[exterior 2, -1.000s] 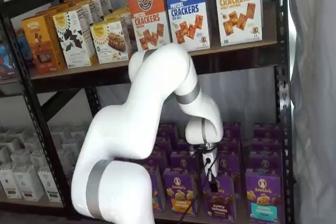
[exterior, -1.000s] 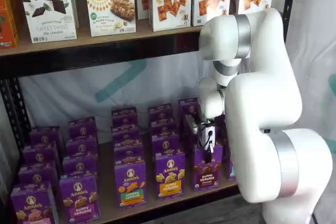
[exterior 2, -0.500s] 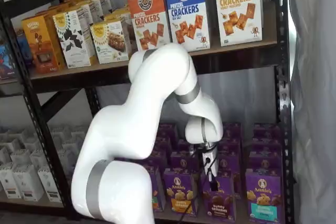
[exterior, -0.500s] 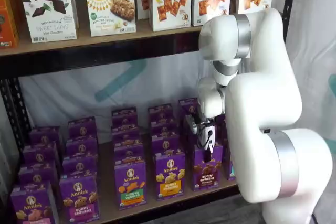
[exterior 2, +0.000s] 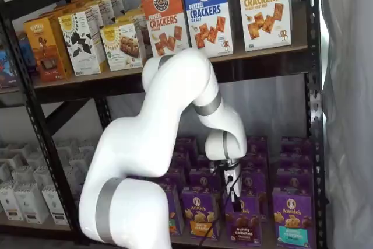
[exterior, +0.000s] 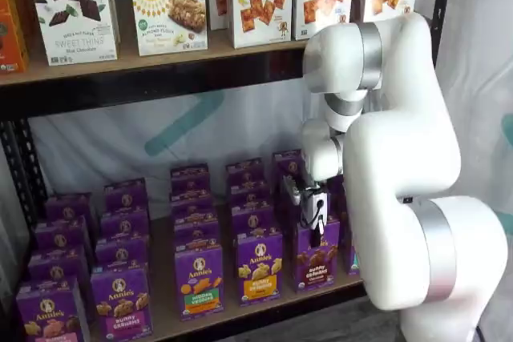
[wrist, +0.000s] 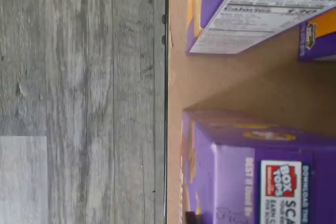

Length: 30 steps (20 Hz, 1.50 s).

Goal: Pick up the purple box with a brown patch in the center, on the bottom shelf, the fifth box from the left

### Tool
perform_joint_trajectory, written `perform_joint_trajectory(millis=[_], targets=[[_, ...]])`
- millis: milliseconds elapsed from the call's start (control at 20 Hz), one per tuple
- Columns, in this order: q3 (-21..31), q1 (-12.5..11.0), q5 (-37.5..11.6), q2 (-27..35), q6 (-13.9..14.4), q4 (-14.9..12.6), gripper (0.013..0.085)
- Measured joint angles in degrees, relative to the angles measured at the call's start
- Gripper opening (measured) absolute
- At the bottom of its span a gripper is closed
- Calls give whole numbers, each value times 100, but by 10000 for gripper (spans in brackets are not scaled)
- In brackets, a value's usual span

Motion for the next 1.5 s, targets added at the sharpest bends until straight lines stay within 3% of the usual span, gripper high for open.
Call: perform_joint_trajectory(millis=[50, 300, 750, 1150, 1500], targets=[[7, 2, -2, -6, -24, 29, 290], [98, 13, -71, -73, -145, 172, 290], [716, 28, -302, -491, -7, 48, 290], [1646, 105, -416, -1171, 487, -386, 290], [2585, 204, -573, -1903, 734, -530, 290]])
